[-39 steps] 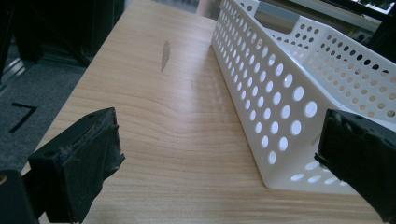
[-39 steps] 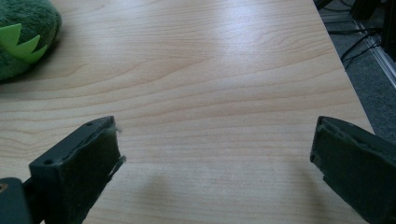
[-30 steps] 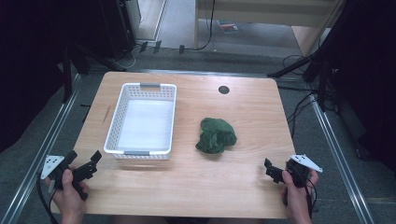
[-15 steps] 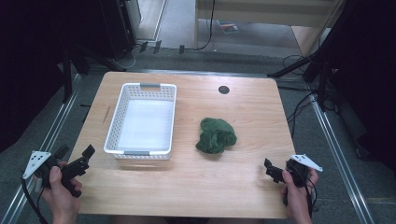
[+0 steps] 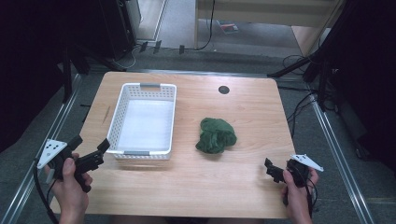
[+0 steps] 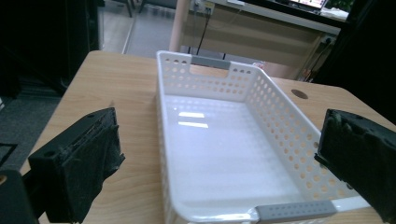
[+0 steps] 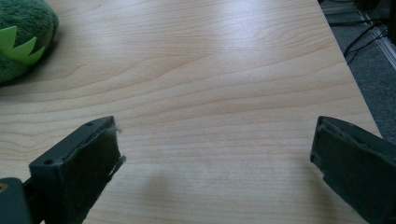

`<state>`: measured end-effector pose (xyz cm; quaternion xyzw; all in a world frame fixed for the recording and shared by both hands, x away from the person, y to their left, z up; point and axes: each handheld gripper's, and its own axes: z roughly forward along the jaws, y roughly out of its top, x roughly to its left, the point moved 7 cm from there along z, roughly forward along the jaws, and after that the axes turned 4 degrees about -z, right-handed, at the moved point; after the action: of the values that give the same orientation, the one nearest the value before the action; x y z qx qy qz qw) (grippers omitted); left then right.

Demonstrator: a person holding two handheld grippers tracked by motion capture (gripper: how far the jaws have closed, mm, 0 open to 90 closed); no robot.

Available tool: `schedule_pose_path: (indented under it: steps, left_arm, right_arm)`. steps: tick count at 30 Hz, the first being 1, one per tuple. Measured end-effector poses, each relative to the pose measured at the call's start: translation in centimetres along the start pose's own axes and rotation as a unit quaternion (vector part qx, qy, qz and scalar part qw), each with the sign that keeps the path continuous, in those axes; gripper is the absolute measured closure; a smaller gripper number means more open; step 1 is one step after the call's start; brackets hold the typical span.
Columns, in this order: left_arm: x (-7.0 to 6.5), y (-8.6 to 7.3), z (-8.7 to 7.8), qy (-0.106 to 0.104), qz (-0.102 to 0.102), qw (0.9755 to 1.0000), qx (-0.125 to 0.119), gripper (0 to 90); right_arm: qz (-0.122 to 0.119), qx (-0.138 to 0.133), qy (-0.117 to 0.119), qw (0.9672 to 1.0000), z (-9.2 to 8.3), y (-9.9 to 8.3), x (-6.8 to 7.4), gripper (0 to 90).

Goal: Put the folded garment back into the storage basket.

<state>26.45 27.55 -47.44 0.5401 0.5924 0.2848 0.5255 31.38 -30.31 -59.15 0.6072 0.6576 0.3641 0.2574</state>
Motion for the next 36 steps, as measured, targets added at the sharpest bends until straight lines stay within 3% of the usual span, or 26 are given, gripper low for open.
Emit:
schedule_pose_path:
  steps: [1,10,22,30,36]
  left_arm:
    - [-0.9,-0.1,0.6,-0.008,0.002,0.9999,0.007,0.0]
    - [-4.4,-0.3,3.2,-0.036,0.018,0.9988,0.029,0.0]
    - [-8.1,-0.9,5.8,-0.061,0.016,0.9967,0.051,0.0]
    - [-11.0,-1.1,7.7,-0.081,0.024,0.9940,0.069,0.0]
    - [-13.9,-1.5,9.6,-0.105,0.035,0.9906,0.081,0.0]
  right_arm:
    - [-0.001,0.000,-0.001,1.0000,0.0,0.0,0.0,1.3]
    - [-0.002,0.000,-0.001,1.0000,0.0,0.0,0.1,1.3]
    - [-0.003,-0.001,0.000,1.0000,0.0,0.0,0.1,1.3]
    - [-0.002,0.000,0.002,1.0000,0.0,0.0,0.1,1.3]
    - [-0.002,0.000,0.005,1.0000,0.0,0.0,0.1,1.3]
